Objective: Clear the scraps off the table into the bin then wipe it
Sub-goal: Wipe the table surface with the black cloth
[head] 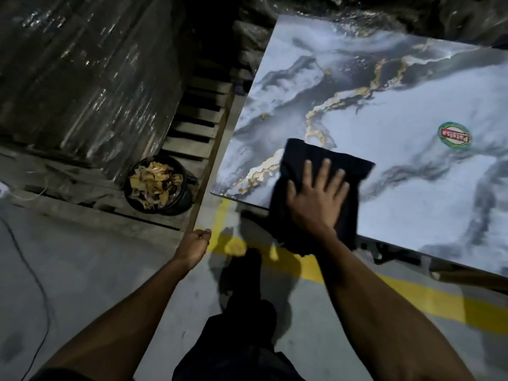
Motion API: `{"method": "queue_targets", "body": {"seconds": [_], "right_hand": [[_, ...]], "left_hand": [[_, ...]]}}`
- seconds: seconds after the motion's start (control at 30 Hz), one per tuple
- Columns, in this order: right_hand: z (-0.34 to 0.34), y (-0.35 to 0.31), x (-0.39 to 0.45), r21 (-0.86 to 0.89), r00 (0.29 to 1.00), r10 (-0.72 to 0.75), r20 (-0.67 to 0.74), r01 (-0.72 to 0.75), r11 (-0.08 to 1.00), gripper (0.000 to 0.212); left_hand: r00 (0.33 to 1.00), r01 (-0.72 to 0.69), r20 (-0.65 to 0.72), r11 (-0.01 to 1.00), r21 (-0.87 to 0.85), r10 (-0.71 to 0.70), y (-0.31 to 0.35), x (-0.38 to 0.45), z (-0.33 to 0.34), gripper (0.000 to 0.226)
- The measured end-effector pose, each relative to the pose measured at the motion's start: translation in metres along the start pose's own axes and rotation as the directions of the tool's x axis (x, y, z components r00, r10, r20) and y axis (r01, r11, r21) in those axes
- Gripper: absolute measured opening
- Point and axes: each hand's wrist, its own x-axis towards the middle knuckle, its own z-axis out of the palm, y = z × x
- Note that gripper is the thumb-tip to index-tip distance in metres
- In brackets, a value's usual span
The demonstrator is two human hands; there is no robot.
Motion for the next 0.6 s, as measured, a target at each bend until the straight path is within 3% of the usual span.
{"method": "queue_targets", "body": {"seconds": [0.13,0.4,0.5,0.6], "right_hand": [[-0.002,-0.004,0.004,-0.007,0.985,-0.163,0.053,0.164,0.987,0.070],[-0.020,0.117,0.007,0.022,0.981,0.193,0.006,-0.193,0.981,0.077],[-0.020,0.110,0.009,0.016,0.973,0.229,0.021,-0.229,0.973,0.075],[-0.008,0.058,0.008,0.001,0.994,0.101,-0.036,-0.101,0.995,0.074]], "left_hand": [[1.000,0.022,0.015,1.000,-0.015,-0.022,-0.010,-0.003,0.004,0.033],[1.000,-0.009,0.029,0.999,-0.044,0.011,-0.009,0.005,0.003,0.031],[1.000,-0.010,0.007,0.999,-0.031,0.010,-0.001,0.018,-0.003,0.031],[1.000,-0.006,0.022,0.998,-0.059,0.007,0.013,0.033,-0.007,0.027]]}}
